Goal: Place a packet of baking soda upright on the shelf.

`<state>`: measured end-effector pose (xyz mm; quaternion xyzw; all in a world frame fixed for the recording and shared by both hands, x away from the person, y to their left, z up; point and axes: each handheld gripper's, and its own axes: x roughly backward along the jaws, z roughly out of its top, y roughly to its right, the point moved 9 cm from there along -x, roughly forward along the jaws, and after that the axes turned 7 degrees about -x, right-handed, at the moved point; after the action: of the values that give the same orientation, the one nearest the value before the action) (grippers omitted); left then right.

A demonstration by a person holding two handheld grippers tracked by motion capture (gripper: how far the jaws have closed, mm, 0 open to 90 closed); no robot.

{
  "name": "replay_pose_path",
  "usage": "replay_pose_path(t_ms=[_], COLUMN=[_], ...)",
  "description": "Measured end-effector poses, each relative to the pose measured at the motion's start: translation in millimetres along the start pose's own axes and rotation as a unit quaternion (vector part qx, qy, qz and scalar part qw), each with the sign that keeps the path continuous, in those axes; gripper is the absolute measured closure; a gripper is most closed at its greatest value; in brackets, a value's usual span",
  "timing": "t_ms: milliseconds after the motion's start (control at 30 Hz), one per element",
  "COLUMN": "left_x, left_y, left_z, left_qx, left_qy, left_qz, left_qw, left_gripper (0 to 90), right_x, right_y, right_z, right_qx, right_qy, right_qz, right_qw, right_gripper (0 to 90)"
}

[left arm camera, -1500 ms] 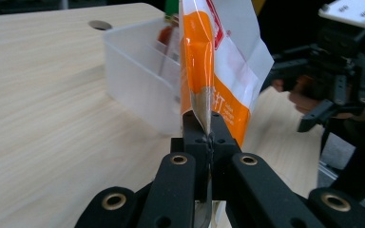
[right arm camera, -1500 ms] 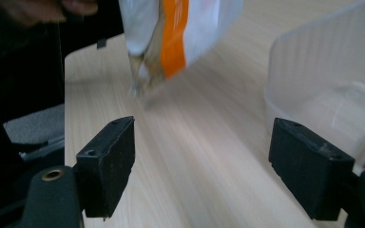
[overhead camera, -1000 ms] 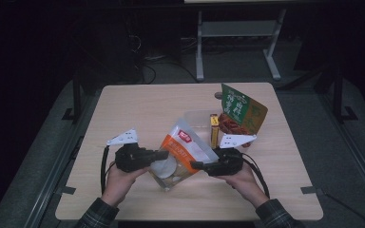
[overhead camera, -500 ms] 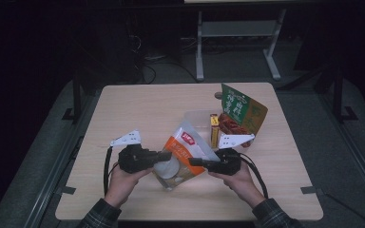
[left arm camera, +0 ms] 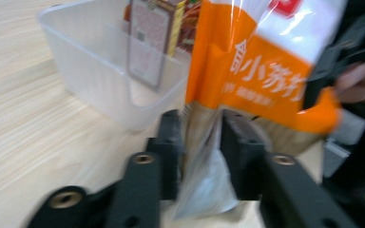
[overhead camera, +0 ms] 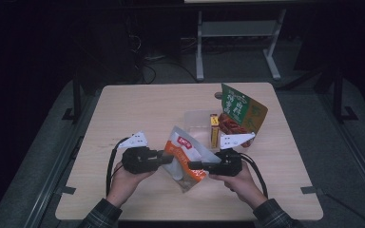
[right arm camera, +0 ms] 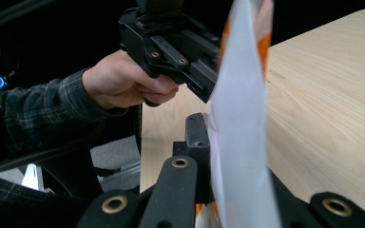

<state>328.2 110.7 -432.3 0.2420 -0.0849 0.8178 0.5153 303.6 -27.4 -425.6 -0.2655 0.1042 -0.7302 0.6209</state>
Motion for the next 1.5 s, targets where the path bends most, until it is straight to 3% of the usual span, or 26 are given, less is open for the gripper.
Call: replay_pose_path(t_ms=[133, 300, 467, 633, 867, 1500], left_x=[0.1, 0.9, 2.5, 5.2, 7.9, 0.4], left_y=[-2.3, 0.5, 8.6, 14.8, 13.5, 10.6], left_z=[-5.1, -20.1, -38.4, -55.5, -72.8, -84.9], left_qx=[-0.009, -0.018, -0.026, -0.034, -0.034, -0.04], left_qy=[-0.012, -0.032, -0.056, -0.081, -0.107, -0.141], left_qz=[0.011, 0.015, 0.0, -0.002, 0.0, -0.004], left_qw=[0.9998, 0.9992, 0.9981, 0.9961, 0.9937, 0.9892], left_gripper=[50.7, 40.2, 33.5, 30.1, 24.7, 21.2], right_x=[5.5, 20.2, 34.5, 48.1, 60.1, 64.0], right_y=[-3.2, -3.5, -4.8, -3.3, 11.1, 56.1], right_z=[3.0, 9.2, 18.5, 29.9, 48.3, 88.1], right_qx=[0.015, 0.012, 0.017, 0.019, 0.021, 0.024], right_qy=[-0.001, 0.008, 0.019, 0.027, 0.034, 0.057], right_qz=[-0.009, -0.017, -0.029, -0.045, -0.082, -0.151], right_qw=[0.9998, 0.9998, 0.9992, 0.9984, 0.9959, 0.9865], right_gripper=[90.0, 90.0, 90.0, 90.0, 90.0, 90.0])
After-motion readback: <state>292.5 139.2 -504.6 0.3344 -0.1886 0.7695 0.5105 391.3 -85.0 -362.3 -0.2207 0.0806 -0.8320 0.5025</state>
